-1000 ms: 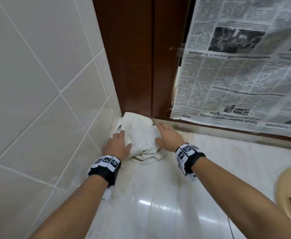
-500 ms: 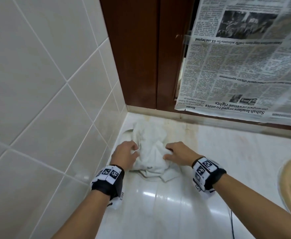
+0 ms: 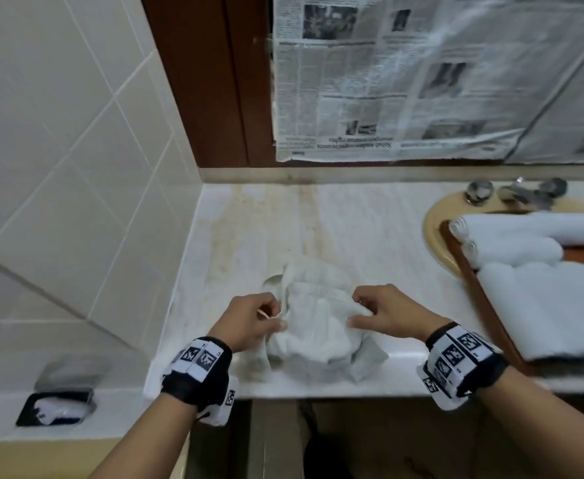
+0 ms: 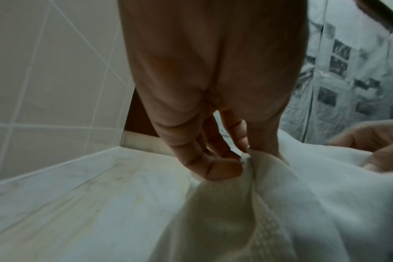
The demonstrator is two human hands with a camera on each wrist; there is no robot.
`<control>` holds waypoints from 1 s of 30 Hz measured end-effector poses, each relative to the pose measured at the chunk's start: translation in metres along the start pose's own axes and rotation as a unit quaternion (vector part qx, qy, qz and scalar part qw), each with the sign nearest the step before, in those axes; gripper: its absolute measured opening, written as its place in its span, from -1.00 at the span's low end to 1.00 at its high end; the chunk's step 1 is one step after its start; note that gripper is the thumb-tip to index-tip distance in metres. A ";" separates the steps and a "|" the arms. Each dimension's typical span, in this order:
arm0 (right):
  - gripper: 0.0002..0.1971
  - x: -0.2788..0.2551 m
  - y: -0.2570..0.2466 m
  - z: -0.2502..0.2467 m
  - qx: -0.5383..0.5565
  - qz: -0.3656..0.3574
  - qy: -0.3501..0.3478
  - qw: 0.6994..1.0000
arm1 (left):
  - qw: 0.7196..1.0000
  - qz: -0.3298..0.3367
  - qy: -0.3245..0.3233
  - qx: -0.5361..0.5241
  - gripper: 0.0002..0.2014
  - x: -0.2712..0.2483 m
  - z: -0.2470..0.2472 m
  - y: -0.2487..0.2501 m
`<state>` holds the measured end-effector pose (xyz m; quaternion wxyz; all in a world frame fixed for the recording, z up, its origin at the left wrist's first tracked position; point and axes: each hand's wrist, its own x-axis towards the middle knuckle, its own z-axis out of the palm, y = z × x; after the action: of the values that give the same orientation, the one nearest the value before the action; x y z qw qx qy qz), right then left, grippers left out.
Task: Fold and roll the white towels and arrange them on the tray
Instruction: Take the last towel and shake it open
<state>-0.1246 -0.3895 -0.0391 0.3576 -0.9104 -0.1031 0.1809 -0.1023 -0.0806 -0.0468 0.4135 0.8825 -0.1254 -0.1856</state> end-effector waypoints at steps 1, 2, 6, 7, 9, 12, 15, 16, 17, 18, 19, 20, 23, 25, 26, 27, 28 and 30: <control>-0.71 -0.020 -0.003 0.001 0.008 0.002 -0.003 1.000 | 1.000 0.010 -0.015 0.004 -0.78 -0.012 0.002 0.006; -0.73 -0.039 -0.007 0.001 0.016 0.005 -0.008 1.000 | 0.999 0.019 -0.030 0.008 -0.78 -0.022 0.003 0.012; -0.77 -0.104 -0.029 -0.005 0.045 0.021 -0.021 0.999 | 0.996 0.048 -0.070 0.022 -0.77 -0.062 0.001 0.037; -0.78 -0.117 -0.034 -0.009 0.053 0.023 -0.022 0.998 | 0.995 0.055 -0.079 0.016 -0.77 -0.070 -0.001 0.043; -0.80 -0.140 -0.044 -0.015 0.061 0.024 -0.023 0.998 | 0.994 0.066 -0.092 0.005 -0.77 -0.085 -0.003 0.057; -0.80 -0.165 -0.057 -0.027 0.075 0.010 -0.021 0.997 | 0.990 0.068 -0.119 -0.018 -0.74 -0.099 -0.009 0.075; -0.87 -0.181 -0.066 -0.042 0.116 -0.010 -0.041 0.992 | 0.985 0.069 -0.149 -0.049 -0.73 -0.109 -0.011 0.092; -0.87 -0.184 -0.067 -0.046 0.119 -0.011 -0.046 0.992 | 0.986 0.072 -0.143 -0.048 -0.72 -0.111 -0.011 0.098; -0.87 -0.185 -0.067 -0.050 0.116 -0.010 -0.052 0.992 | 0.987 0.071 -0.137 -0.047 -0.71 -0.111 -0.010 0.103; -0.86 -0.186 -0.064 -0.050 0.111 -0.006 -0.060 0.992 | 0.987 0.070 -0.135 -0.046 -0.71 -0.112 -0.007 0.108; -0.85 -0.187 -0.062 -0.048 0.105 -0.001 -0.070 0.992 | 0.987 0.068 -0.138 -0.044 -0.72 -0.114 -0.003 0.112; -0.83 -0.189 -0.059 -0.046 0.098 0.004 -0.080 0.992 | 0.986 0.067 -0.144 -0.042 -0.74 -0.116 0.001 0.115; -0.84 -0.200 -0.049 -0.035 0.085 -0.003 -0.092 0.992 | 0.984 0.058 -0.159 -0.059 -0.72 -0.128 0.015 0.110; -0.87 -0.210 -0.045 -0.035 0.078 -0.015 -0.061 0.995 | 0.984 0.052 -0.158 -0.062 -0.68 -0.139 0.022 0.106; -0.88 -0.216 -0.043 -0.037 0.076 -0.020 -0.037 0.996 | 0.985 0.048 -0.153 -0.061 -0.65 -0.144 0.023 0.104; -0.89 -0.220 -0.041 -0.041 0.076 -0.026 -0.018 0.997 | 0.986 0.044 -0.145 -0.062 -0.62 -0.147 0.023 0.104; -0.90 -0.225 -0.040 -0.047 0.078 -0.032 -0.009 0.996 | 0.987 0.043 -0.138 -0.070 -0.60 -0.151 0.022 0.106; -0.88 -0.236 -0.037 -0.061 0.069 -0.043 -0.018 0.997 | 0.983 0.044 -0.144 -0.106 -0.60 -0.157 0.021 0.112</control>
<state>-0.3177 -0.4749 0.0881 0.4254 -0.8747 -0.1355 0.1887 -0.2603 -0.1059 0.0633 0.4899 0.7916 -0.2021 -0.3041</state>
